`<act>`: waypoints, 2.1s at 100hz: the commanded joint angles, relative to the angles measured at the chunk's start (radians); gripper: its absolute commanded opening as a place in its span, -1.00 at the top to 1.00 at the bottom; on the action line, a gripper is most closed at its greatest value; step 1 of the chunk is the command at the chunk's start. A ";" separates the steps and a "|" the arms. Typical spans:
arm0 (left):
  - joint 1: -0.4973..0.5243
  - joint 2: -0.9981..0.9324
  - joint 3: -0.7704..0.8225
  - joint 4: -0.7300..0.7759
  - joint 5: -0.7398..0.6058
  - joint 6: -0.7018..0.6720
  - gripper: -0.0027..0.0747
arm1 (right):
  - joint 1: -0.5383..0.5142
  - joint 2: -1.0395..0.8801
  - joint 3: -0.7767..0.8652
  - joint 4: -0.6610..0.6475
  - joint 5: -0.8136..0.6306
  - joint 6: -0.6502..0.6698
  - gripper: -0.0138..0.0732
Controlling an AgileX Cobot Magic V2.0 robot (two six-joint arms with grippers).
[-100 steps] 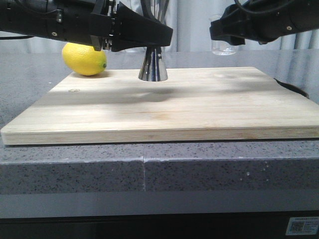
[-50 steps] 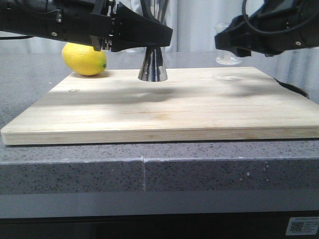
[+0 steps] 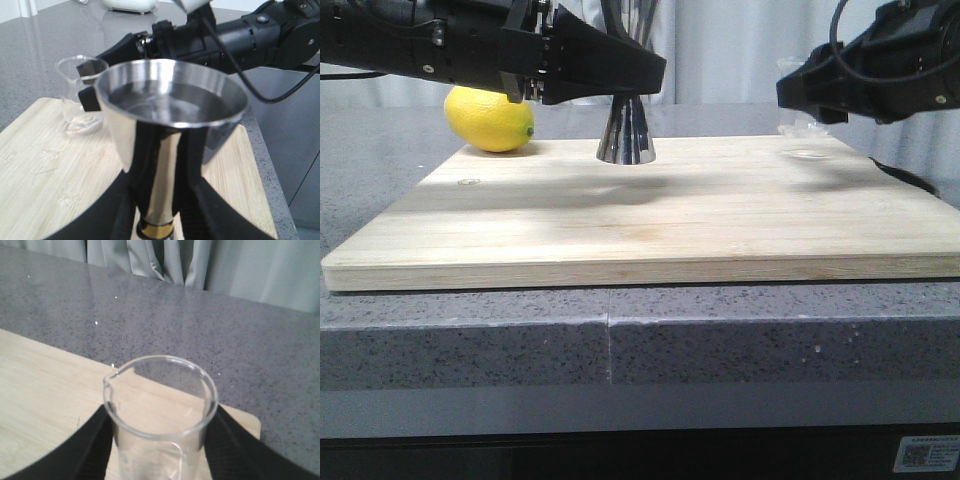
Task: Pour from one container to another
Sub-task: 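Carry the empty beaker with the right gripper away from the jigger, then lower the beaker onto the board with the right gripper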
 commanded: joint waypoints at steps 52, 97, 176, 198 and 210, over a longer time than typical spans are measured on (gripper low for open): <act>-0.010 -0.052 -0.028 -0.073 0.091 -0.007 0.50 | -0.007 0.069 -0.020 -0.006 -0.194 -0.004 0.09; -0.010 -0.052 -0.028 -0.073 0.091 -0.007 0.50 | -0.007 0.091 -0.020 -0.006 -0.220 -0.008 0.09; -0.010 -0.052 -0.028 -0.073 0.091 -0.007 0.50 | -0.007 0.091 -0.020 0.017 -0.158 -0.010 -0.17; -0.010 -0.052 -0.028 -0.073 0.091 -0.007 0.50 | -0.007 0.091 -0.020 0.017 -0.148 -0.010 -0.25; -0.010 -0.052 -0.028 -0.073 0.091 -0.007 0.50 | -0.007 0.091 -0.020 0.017 -0.148 -0.010 -0.25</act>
